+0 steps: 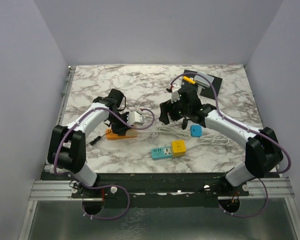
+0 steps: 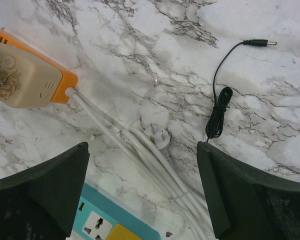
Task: Insert the plug
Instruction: Adjust the plug at the socket.
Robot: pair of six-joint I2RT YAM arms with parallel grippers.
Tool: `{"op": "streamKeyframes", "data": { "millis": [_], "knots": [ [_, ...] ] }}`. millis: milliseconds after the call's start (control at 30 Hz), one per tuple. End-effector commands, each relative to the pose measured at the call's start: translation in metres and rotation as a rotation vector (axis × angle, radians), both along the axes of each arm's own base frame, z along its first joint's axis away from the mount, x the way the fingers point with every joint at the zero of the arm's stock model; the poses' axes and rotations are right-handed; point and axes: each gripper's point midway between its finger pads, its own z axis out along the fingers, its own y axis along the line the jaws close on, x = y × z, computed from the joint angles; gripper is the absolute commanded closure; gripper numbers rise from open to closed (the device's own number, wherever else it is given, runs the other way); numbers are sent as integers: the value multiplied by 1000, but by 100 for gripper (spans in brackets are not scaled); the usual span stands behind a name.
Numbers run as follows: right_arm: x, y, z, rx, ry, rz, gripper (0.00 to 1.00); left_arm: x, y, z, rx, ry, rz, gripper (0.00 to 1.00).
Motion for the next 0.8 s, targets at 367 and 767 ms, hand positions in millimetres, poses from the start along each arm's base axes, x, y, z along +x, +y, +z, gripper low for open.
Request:
{"op": "streamKeyframes", "data": {
  "millis": [367, 767],
  "knots": [
    [4, 8, 13, 30, 2, 23, 6, -67, 72, -86, 170, 284, -11, 100],
    [3, 17, 14, 59, 21, 52, 3, -40, 67, -41, 108, 207, 3, 56]
  ]
}}
